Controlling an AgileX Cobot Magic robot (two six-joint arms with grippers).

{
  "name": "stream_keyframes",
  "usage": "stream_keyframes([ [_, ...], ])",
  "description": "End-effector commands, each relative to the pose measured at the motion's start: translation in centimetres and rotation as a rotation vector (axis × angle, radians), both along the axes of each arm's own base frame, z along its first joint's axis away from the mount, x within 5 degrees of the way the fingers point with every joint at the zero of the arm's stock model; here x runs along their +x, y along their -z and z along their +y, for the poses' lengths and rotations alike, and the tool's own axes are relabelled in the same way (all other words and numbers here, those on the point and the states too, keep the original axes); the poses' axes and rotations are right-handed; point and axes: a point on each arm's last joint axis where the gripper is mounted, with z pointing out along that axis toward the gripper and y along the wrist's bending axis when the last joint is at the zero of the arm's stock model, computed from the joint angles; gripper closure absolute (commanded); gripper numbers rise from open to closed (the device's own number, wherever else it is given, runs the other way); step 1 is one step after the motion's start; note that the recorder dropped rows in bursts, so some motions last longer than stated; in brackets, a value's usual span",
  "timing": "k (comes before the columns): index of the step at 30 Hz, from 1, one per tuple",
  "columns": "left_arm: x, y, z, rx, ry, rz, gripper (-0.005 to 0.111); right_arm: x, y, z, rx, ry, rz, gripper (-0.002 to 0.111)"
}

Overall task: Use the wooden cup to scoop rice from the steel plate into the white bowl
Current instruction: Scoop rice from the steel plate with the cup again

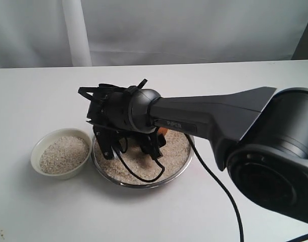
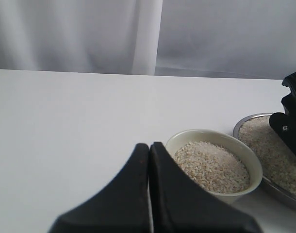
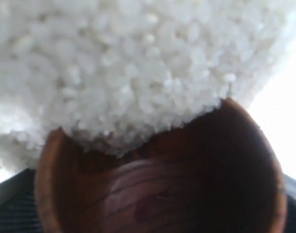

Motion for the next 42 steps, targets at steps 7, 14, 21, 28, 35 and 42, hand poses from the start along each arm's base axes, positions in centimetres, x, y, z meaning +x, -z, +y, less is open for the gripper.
stream_keyframes([
  [7, 0.0, -0.1, 0.0, -0.006, 0.004, -0.009, 0.107, -0.9, -0.3, 1.6, 0.195, 0.0, 0.084, 0.108],
  [14, 0.0, -0.1, 0.0, -0.006, 0.004, -0.009, 0.107, -1.1, -0.9, 1.6, 0.23, 0.016, 0.104, 0.108],
  [21, 0.0, -0.1, 0.0, -0.009, 0.004, -0.009, 0.107, -1.2, -1.0, 1.6, 0.267, 0.044, 0.129, 0.108],
  [28, 0.0, -0.1, 0.0, -0.009, 0.004, -0.009, 0.107, -0.5, -1.6, 0.9, 0.346, 0.111, 0.17, 0.108],
  [35, 0.0, -0.1, 0.0, -0.007, 0.004, -0.009, 0.107, -0.2, -1.6, 0.6, 0.381, 0.138, 0.179, 0.108],
  [42, 0.0, -0.1, 0.0, -0.007, 0.004, -0.009, 0.107, 0.1, -1.9, 0.5, 0.45, 0.168, 0.191, 0.108],
])
